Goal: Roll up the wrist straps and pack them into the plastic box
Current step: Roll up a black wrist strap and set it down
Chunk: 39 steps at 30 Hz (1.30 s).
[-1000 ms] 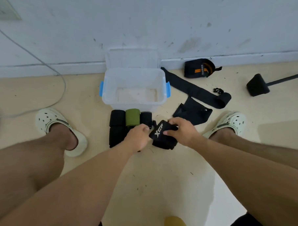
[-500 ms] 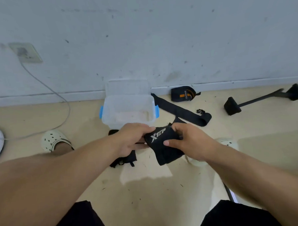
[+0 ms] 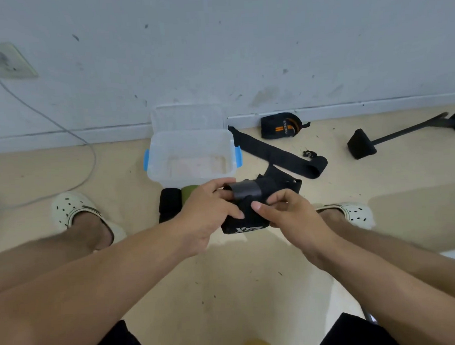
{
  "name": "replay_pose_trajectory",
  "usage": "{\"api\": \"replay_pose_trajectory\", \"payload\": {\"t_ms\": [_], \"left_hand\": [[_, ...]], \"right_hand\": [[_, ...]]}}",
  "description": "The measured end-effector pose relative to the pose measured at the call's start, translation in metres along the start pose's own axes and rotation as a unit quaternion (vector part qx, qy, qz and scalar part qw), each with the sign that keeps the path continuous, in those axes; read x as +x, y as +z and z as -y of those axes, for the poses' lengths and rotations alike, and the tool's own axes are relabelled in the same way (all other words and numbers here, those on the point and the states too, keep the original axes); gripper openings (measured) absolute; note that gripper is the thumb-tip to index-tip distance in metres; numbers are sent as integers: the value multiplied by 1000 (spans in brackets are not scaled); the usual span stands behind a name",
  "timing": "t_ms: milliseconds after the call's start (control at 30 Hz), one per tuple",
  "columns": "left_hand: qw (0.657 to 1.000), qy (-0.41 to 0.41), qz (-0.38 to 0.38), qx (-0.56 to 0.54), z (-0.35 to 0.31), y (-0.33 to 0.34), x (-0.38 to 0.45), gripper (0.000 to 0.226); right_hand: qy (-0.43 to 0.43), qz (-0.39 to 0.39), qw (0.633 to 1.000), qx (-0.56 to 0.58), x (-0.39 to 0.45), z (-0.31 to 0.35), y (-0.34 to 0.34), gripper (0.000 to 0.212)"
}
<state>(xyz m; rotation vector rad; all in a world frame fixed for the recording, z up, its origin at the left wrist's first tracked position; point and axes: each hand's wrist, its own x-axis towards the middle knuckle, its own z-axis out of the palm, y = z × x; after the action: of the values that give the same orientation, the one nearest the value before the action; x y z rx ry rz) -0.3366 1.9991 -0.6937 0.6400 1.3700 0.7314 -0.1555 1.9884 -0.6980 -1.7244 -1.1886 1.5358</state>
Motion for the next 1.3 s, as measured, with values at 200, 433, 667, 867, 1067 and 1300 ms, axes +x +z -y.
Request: {"api": "replay_pose_trajectory", "payload": {"t_ms": [200,433,667,867,1067,1300], "left_hand": [[999,-5,-12,-47,-3,-3,-1,23],[999,33,-9,-19,3,-5,-4,34],[999,44,3,-18,-2,5,-12,15],[997,52,6,50,-3,4,-14,12],[998,21,-1,61,1,8,-15,19],[996,-79,-3,-50,3,6,-8,25]], "right_hand": [[-59,25,997,-30,-1,-3,4,18],[-99,-18,995,-28,-8,-5,11,21],[-96,-116,985,-89,-10,-8,7,29],[-282,-118,897,-319,-3,-9,-7,42],[-267,-81,917,-286,-1,-11,-9,15],[-251,-65,940,-224,-12,-6,-3,21]]}}
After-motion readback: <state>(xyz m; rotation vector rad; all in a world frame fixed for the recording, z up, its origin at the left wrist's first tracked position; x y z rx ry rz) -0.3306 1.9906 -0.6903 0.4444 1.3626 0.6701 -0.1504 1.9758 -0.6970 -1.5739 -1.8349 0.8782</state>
